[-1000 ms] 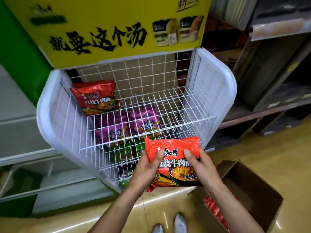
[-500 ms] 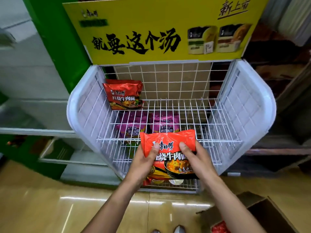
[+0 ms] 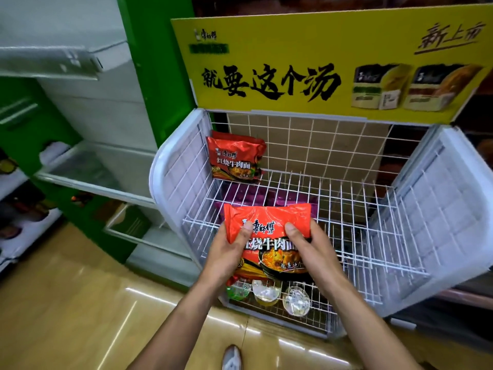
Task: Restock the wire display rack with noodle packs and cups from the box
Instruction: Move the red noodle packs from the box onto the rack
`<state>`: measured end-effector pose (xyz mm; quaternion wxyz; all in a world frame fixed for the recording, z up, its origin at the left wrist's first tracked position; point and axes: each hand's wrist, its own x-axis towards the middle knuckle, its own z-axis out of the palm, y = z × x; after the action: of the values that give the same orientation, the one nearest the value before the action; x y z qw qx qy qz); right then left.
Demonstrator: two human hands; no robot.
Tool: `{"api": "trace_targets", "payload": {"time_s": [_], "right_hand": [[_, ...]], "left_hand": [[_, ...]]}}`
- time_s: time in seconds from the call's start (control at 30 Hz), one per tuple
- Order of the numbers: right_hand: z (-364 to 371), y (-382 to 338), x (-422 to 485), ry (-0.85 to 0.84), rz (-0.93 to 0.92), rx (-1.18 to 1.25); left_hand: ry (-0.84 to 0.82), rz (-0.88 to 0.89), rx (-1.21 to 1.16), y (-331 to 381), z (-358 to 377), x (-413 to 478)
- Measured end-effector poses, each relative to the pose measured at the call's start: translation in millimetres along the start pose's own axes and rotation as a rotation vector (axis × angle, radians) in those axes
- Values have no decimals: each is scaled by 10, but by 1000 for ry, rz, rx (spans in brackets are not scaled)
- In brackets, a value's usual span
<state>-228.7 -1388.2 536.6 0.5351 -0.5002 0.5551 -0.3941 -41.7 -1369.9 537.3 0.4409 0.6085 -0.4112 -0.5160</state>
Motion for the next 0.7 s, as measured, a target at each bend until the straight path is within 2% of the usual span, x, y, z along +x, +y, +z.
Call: {"api": "trace_targets", "payload": {"time_s": [0.53,0.7], "right_hand": [[700,-596,770,-42,-8,33],[942,-661,1080,33,-51,17]], "left_hand": [[3,20,-115,433,-765,939],[-21,-30,-77,450,-961,1337]]}}
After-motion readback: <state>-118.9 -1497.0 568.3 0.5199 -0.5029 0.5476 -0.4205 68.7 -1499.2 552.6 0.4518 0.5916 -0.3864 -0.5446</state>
